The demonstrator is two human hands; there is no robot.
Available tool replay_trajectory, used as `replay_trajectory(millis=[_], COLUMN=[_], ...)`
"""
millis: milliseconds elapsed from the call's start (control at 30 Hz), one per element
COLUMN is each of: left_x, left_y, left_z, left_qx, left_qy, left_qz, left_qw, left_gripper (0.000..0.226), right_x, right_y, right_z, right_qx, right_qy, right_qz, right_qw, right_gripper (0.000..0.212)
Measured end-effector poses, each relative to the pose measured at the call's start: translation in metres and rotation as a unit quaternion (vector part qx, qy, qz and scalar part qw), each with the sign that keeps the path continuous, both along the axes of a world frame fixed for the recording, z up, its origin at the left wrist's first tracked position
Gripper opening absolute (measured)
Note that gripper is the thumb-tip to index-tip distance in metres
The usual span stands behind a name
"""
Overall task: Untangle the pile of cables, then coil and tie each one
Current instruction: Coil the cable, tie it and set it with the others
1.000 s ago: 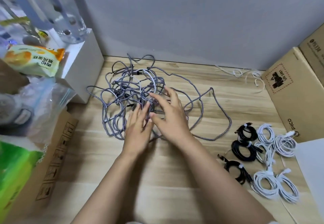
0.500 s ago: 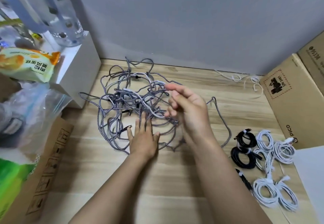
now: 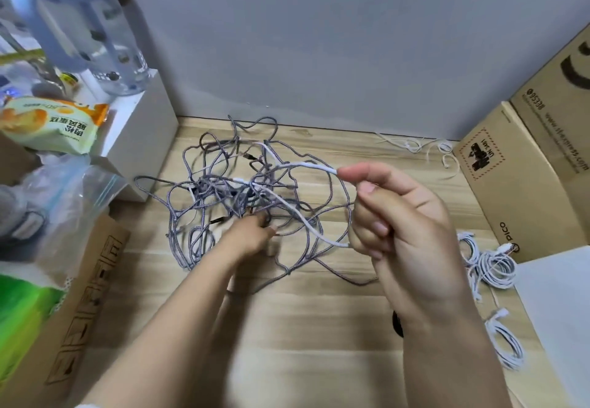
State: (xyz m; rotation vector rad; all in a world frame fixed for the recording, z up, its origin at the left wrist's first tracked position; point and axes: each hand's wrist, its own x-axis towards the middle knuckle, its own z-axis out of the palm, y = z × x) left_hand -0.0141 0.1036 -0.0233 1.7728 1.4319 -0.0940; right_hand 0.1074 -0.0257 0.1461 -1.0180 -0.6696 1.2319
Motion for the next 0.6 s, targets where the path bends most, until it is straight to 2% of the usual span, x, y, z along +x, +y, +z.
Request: replay_trajectory(millis=[67, 133, 200, 267, 333, 400, 500, 533, 600], left_x=[-0.003, -0.005, -0.006, -0.005, -0.003, 0.0, 0.003, 0.003, 0.005], left_y=[-0.008, -0.02, -0.033, -0.043, -0.05, -0.056, -0.065, -0.067, -0.07], left_z=[0.024, 0.046, 0.063, 0.069, 0.066, 0.061, 0.055, 0.053, 0.052], left_qx=[-0.002, -0.026, -0.137, -0.268, -0.303, -0.273, -0.246, -0.25, -0.265], left_qy=[-0.041, -0.143, -0.275, -0.34, -0.389, -0.416, -0.416, -0.416, -0.433], left_qz=[0.01, 0.07, 0.159, 0.198, 0.22, 0.245, 0.234, 0.228, 0.227], left_qw=[0.999, 0.987, 0.938, 0.879, 0.842, 0.832, 0.843, 0.844, 0.831], left_gripper=[0.035, 0.028, 0.014, 0.026, 0.03, 0.021, 0.02, 0.02, 0.02], right_x=[0.0, -0.001, -0.004, -0.007, -0.009, -0.01, -0.008, -0.008, -0.01], right_y=[0.0, -0.001, -0.004, -0.006, -0.008, -0.007, -0.005, -0.004, -0.003], right_z=[-0.007, -0.015, -0.024, -0.033, -0.04, -0.055, -0.087, -0.094, -0.102], right_qx=[-0.02, -0.038, -0.059, -0.073, -0.09, -0.112, -0.159, -0.179, -0.206], right_qy=[-0.005, -0.006, -0.007, -0.004, -0.019, -0.088, -0.239, -0.243, -0.187], right_qz=[-0.013, -0.015, -0.017, -0.015, -0.01, -0.03, -0.045, -0.029, 0.017], right_qw=[1.0, 0.999, 0.998, 0.997, 0.996, 0.989, 0.957, 0.953, 0.96], right_gripper=[0.023, 0.018, 0.023, 0.024, 0.022, 0.021, 0.044, 0.048, 0.045])
